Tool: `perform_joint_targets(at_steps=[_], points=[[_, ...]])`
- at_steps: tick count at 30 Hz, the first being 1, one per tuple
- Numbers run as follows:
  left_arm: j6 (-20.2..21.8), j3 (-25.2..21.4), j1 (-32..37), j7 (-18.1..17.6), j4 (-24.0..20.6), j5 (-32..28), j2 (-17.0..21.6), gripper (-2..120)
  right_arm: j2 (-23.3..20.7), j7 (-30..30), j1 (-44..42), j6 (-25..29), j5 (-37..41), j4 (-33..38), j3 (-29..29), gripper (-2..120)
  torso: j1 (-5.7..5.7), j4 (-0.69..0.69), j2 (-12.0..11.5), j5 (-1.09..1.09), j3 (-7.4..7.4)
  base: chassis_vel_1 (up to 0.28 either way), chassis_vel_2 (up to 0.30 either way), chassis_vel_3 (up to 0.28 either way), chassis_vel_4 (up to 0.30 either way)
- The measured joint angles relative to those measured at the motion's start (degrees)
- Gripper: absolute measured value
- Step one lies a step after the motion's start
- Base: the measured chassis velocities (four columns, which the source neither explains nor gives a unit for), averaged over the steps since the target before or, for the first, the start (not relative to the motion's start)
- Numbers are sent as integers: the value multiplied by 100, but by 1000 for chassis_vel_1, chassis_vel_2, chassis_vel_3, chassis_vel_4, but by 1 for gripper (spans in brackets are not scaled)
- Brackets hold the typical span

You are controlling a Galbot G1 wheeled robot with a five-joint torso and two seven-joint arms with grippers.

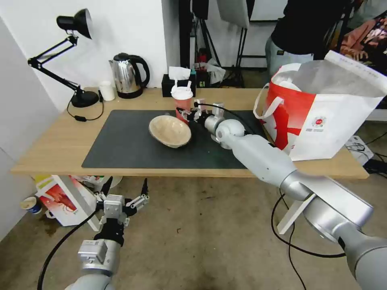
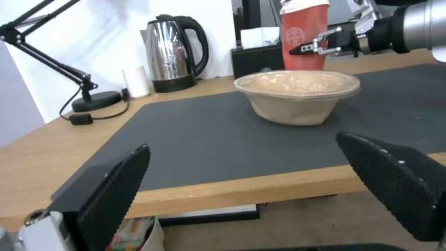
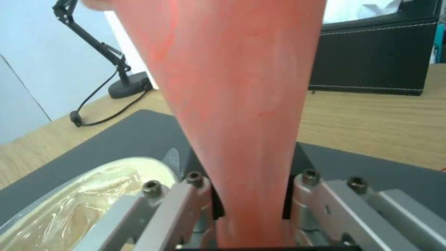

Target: Pick up the trash from the table and place it into the takeout bag.

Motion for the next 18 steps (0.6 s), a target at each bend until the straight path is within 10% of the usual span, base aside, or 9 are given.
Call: perform_joint_targets(at_steps=[18], points=[[0, 0, 0, 0, 0, 0, 0, 100, -120, 35, -30, 169, 62, 378, 209, 5, 0, 1, 0, 0, 0, 0, 0, 0, 0]])
